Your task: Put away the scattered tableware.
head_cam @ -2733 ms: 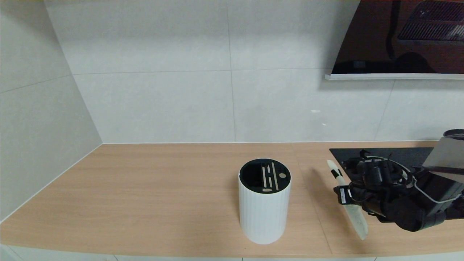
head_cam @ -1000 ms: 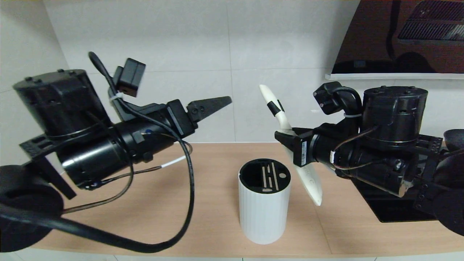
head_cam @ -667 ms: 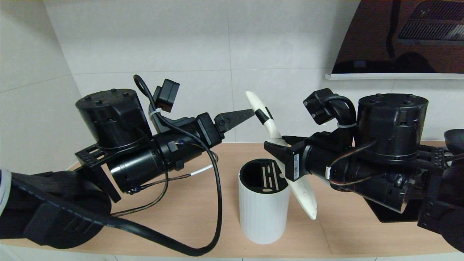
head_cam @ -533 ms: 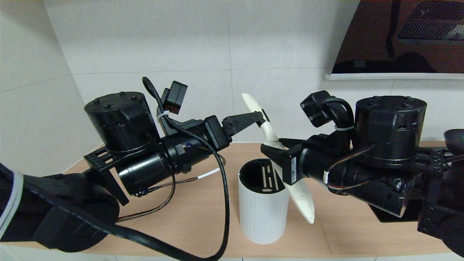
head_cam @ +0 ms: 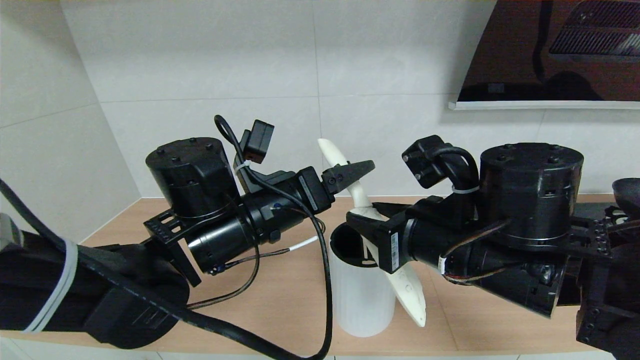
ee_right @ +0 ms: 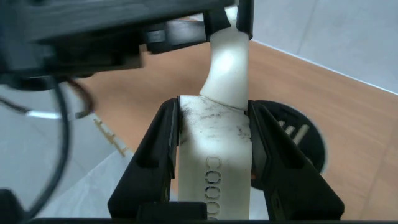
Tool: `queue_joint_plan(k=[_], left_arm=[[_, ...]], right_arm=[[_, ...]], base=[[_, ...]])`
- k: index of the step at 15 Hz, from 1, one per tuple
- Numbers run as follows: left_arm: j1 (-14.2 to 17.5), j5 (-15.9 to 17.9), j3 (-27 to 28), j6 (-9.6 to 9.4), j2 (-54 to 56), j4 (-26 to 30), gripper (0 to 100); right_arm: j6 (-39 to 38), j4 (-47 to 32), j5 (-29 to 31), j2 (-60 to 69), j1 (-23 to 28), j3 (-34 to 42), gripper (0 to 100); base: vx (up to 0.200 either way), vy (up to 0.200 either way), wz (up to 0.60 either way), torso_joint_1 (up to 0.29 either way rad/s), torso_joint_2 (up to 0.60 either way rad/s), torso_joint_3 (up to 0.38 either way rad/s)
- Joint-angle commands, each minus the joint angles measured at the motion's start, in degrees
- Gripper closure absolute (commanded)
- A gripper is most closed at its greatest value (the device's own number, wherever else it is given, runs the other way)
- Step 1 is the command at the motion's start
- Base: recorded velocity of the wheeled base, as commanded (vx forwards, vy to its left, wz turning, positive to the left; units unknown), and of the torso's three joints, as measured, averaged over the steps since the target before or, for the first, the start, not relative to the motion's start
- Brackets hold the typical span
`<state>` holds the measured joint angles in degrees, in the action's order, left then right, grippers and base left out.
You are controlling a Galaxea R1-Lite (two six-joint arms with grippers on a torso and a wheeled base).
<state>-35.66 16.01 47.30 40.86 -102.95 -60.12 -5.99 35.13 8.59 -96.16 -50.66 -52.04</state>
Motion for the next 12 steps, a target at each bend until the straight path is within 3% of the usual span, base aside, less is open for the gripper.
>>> queue_joint_plan(k=[1, 5, 6, 12], left_arm=[[-0.11, -0.01, -0.01, 0.01, -0.15, -0.08, 0], [-0.20, -0.01, -0.01, 0.01, -0.06, 0.01, 0], [-0.20, -0.01, -0.01, -0.08, -0.06, 0.01, 100], [-0.20, -0.01, -0.19, -1.05, -0.50, 0.01, 100]], right_arm=[[0.01, 0.02, 0.02, -0.70, -0.31, 0.10, 100], [0.01, 0.02, 0.46, -0.70, -1.02, 0.54, 100], [0.01, 0.02, 0.46, -0.70, -1.10, 0.63, 100], [-0.08, 0.11, 0.55, -0.17, -1.46, 0.63, 100]], base=[[0.000, 0.000, 0.00, 0.000, 0.00, 0.000], [0.000, 0.000, 0.00, 0.000, 0.00, 0.000], [0.000, 0.000, 0.00, 0.000, 0.00, 0.000], [0.000, 0.000, 0.00, 0.000, 0.00, 0.000]])
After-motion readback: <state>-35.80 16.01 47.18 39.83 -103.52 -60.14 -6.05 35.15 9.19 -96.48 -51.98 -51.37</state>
